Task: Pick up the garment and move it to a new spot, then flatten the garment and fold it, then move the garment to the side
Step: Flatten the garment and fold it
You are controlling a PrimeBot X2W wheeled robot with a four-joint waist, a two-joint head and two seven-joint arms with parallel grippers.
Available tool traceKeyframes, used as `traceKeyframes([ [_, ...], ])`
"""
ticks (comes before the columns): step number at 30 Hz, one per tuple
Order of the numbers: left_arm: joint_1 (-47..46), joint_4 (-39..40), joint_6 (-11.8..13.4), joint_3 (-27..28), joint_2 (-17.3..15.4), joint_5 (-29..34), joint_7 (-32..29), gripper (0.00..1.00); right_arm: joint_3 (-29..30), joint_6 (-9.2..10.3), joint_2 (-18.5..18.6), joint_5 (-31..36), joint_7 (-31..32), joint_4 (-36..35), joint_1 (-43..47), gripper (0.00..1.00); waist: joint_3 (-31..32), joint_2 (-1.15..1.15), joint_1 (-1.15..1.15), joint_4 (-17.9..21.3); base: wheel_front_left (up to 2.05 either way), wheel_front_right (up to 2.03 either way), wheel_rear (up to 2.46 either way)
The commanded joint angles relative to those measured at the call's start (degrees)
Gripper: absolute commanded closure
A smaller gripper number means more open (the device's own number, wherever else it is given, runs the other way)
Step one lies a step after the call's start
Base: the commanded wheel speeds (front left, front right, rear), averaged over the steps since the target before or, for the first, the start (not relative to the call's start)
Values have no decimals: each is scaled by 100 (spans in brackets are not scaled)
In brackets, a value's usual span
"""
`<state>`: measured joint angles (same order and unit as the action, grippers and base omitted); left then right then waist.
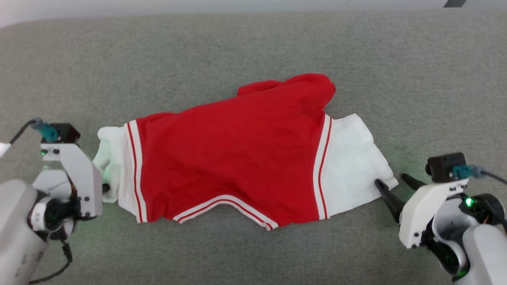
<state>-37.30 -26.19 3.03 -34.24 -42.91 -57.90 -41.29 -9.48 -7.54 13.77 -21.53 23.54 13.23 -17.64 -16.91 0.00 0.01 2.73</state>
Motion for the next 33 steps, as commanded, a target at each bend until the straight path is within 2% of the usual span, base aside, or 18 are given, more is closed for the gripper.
traceKeyframes([
  [1, -26, -13, -26, -43, 100, 28, 27, 100, -8, 11, 1, -54, 148, 77, -55, 0, -45, 0, -1, -50, 0, 0, 0],
  [4, -117, -51, -76, -71, 176, 54, 72, 100, -10, 11, -34, -122, 530, 251, -146, 0, -95, 0, -1, -108, 0, 0, 0],
  [5, -143, -77, -101, -76, 202, 57, 87, 100, -11, 11, -48, -119, 627, 321, -200, 53, -109, 0, -1, -125, 0, 0, 0],
  [6, -173, -105, -111, -83, 228, 68, 110, 100, -83, 11, -47, -147, 743, 386, -247, 100, -123, 0, -1, -142, 0, 0, 0],
  [11, -353, -237, -231, -116, 261, 136, 158, 100, -37, 5, -146, -656, 1098, 499, -518, 100, -120, 0, -1, -197, 0, 0, 0],
  [17, -742, -102, -346, -117, 172, 234, 70, 100, 312, 9, 55, -1100, 1237, 157, -1029, 100, 105, 0, -1, -255, 0, 0, 0],
  [23, -1236, 143, -359, -87, 64, 339, -121, 100, 540, 9, 196, -1493, 1411, -138, -1656, 100, 516, 0, -1, -287, 0, 0, 0],
  [33, -2247, 308, -301, 77, -77, 497, -372, 100, 715, 9, 154, -1522, 1180, 28, -3095, 100, 1168, 0, -1, -278, 0, 0, 0],
])
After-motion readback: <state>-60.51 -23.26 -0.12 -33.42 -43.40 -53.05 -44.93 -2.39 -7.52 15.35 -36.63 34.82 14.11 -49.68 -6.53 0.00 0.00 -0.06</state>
